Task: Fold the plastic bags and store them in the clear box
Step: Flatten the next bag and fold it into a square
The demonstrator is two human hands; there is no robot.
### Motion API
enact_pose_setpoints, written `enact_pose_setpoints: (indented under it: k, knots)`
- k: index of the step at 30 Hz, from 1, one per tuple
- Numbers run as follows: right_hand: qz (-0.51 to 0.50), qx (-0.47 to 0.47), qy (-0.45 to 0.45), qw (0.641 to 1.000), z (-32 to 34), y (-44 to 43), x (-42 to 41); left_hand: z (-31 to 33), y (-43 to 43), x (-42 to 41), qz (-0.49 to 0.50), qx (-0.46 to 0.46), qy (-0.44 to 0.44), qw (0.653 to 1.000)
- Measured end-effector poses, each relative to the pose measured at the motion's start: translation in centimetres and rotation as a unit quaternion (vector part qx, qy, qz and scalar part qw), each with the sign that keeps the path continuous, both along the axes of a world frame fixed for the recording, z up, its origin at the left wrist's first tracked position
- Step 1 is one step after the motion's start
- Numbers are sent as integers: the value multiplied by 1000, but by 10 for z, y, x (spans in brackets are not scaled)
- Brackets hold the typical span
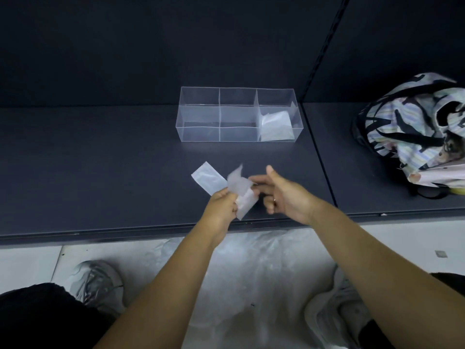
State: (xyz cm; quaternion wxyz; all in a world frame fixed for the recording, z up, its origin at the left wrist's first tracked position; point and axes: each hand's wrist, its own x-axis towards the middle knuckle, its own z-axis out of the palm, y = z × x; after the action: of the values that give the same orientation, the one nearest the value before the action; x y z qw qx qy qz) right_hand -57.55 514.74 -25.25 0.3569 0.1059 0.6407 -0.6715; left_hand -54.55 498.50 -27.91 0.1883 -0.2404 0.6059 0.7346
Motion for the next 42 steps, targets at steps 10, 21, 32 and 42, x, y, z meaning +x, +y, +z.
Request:
enact_pose_setpoints:
  k: [10,21,32,42]
  knots:
    - [-25,180,55,982,-43,-25,10,-23,-35,-47,0,46,-55,997]
    - [-121,175,55,976,-52,-27,24,-28,-46,-92,16,-157,5,987]
    - [-100,154,11,983,-36,-26,21,-45,-39,12,-344,-430,365,751]
    - [-116,154,54,980,3,-20,24,-34,-37,12,-264,-367,325,831]
